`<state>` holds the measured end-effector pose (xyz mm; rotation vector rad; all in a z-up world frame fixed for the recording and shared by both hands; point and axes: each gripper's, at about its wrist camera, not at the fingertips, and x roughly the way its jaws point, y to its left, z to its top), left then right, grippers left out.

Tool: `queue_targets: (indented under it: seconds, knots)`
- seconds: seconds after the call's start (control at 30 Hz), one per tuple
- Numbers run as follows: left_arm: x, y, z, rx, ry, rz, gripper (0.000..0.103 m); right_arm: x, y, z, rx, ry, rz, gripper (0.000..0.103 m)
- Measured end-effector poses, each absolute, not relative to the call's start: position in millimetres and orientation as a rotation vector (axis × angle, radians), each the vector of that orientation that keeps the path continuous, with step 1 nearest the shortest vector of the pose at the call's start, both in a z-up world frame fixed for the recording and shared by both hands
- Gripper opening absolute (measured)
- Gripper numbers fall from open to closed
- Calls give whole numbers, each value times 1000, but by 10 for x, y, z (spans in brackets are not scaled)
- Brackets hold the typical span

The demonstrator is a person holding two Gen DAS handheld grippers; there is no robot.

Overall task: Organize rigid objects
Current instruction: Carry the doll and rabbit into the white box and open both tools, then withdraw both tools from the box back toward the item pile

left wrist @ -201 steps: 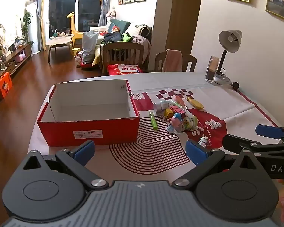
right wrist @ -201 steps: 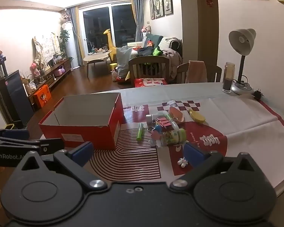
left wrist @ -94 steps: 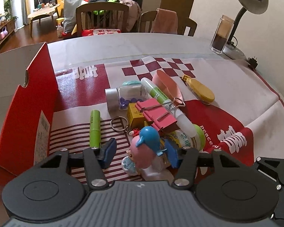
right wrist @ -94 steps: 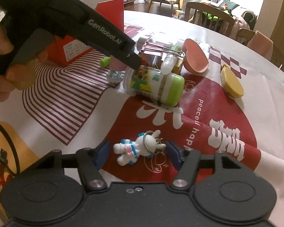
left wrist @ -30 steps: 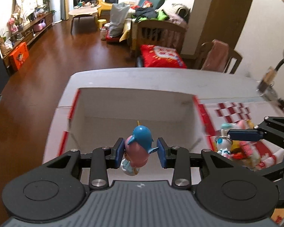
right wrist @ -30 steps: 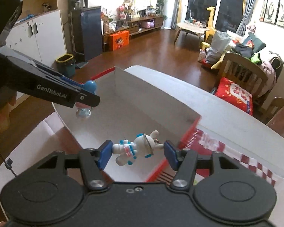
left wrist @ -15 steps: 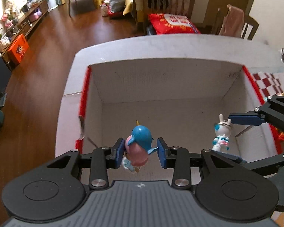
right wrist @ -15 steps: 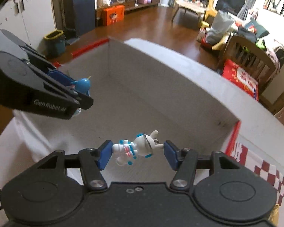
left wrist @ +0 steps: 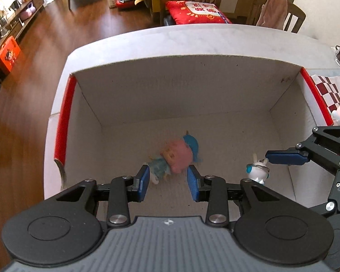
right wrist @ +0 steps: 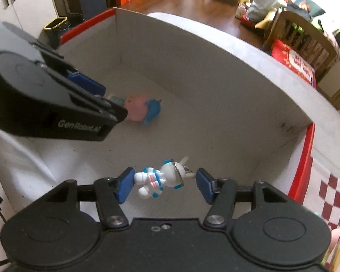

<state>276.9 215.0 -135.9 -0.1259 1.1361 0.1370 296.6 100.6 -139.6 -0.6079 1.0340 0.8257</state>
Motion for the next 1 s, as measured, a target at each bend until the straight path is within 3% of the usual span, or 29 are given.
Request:
queue_targets:
  seconds: [0.63,0.87,1.0]
  knots:
    - [2652,2109,-1176,-159,1107,134,37,2813,746,-1016,-508,959,854,77]
    - [2459,2014,-999,-150,1061,137,52,2716,586,-832,-453,919,875,82]
    - [2360,1940,-887,-138,1034,140,53,2675,471,-721,-406,896,884,86]
